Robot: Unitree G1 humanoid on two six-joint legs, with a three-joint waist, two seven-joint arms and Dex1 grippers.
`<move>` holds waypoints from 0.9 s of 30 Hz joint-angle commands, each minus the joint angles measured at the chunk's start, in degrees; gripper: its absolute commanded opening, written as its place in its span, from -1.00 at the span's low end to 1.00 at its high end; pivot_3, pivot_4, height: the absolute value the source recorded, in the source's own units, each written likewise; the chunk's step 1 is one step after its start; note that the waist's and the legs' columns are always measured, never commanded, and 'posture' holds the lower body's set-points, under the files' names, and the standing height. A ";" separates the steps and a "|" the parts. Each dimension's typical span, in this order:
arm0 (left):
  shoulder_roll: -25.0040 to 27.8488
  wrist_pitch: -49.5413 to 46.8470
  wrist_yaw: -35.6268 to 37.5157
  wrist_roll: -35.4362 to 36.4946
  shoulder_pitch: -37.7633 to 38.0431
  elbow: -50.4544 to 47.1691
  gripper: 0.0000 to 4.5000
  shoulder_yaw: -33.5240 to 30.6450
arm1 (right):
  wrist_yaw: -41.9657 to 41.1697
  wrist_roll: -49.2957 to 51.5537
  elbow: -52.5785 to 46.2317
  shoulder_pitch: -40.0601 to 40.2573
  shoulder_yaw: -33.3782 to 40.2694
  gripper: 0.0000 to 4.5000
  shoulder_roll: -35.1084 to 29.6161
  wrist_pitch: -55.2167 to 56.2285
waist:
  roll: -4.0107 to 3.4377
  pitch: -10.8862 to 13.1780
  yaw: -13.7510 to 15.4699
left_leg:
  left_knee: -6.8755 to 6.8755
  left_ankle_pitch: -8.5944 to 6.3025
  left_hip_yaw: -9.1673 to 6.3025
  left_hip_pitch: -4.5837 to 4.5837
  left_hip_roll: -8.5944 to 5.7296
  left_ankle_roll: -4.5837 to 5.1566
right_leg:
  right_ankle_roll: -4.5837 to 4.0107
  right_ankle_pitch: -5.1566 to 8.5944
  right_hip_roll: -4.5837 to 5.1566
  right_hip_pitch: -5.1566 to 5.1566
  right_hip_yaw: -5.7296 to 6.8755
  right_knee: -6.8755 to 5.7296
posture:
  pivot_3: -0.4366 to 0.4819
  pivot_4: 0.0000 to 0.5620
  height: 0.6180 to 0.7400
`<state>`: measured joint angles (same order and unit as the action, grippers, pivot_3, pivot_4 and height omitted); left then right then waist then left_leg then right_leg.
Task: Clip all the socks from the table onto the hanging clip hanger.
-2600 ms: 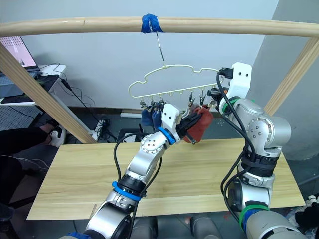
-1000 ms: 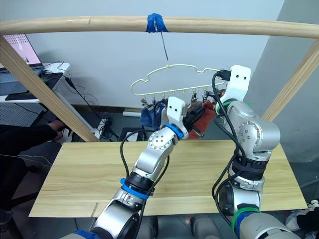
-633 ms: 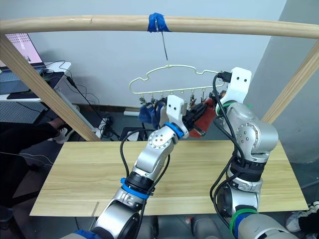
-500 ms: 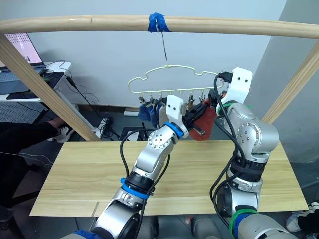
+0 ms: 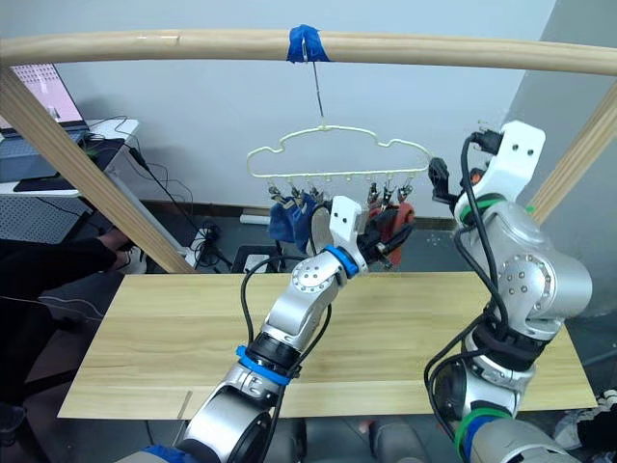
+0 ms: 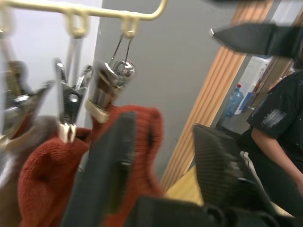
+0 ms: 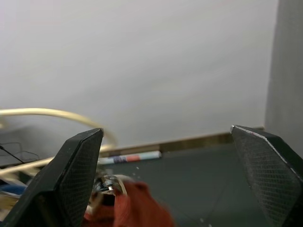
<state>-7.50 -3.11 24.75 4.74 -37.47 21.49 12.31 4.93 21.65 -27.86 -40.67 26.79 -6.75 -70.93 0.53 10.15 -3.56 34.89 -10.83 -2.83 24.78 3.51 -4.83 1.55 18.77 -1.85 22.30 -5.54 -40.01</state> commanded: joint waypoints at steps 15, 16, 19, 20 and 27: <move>30.76 -21.67 8.52 11.93 27.59 -29.15 0.99 -19.13 | -33.29 -3.15 13.80 27.21 -13.76 1.00 -18.60 40.90 | 0.29 0.22 -0.83 | 0.01 0.01 -0.03 -0.18 0.12 -0.01 | 0.01 0.00 -0.06 -0.12 0.02 -0.12 | 0.09 -0.39 1.00; 32.29 -22.43 7.28 11.43 29.31 -30.46 0.99 -20.58 | -33.81 -3.25 14.56 27.99 -14.05 1.00 -18.95 41.71 | 0.36 0.26 -0.38 | 0.01 0.00 -0.03 -0.19 0.12 -0.01 | 0.01 0.01 -0.04 -0.14 0.02 -0.10 | 0.12 -0.37 1.00; 36.53 -27.77 5.24 11.81 33.61 -31.91 0.99 -24.67 | -34.12 -2.92 16.28 30.23 -13.95 1.00 -19.09 43.22 | 0.45 0.52 0.91 | 0.02 0.00 -0.03 -0.23 0.09 -0.01 | 0.04 0.02 0.01 -0.19 0.02 -0.04 | 0.17 -0.35 1.00; 37.96 -27.10 5.41 11.54 35.58 -31.66 0.99 -26.19 | -33.49 -3.61 16.74 31.39 -13.92 1.00 -18.99 44.14 | 0.45 0.56 1.33 | 0.02 0.00 -0.03 -0.23 0.09 -0.01 | 0.15 0.08 0.01 -0.19 0.02 -0.03 | 0.19 -0.33 1.00; 40.73 -20.93 7.82 11.69 41.65 -28.45 0.99 -29.69 | -24.68 -5.61 18.20 36.88 -10.38 1.00 -15.33 44.94 | 0.49 0.70 3.85 | -0.01 0.00 -0.05 -0.22 0.11 -0.02 | 0.23 0.13 0.05 -0.19 0.05 0.04 | 0.24 -0.31 1.00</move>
<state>32.72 -25.92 32.13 16.25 4.25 -6.23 -16.25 -21.40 16.52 -8.73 -4.22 14.14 -21.89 -27.34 1.02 10.85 0.30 34.88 -10.84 -2.86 24.55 3.61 -4.85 1.78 18.91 -1.79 22.11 -5.50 -39.96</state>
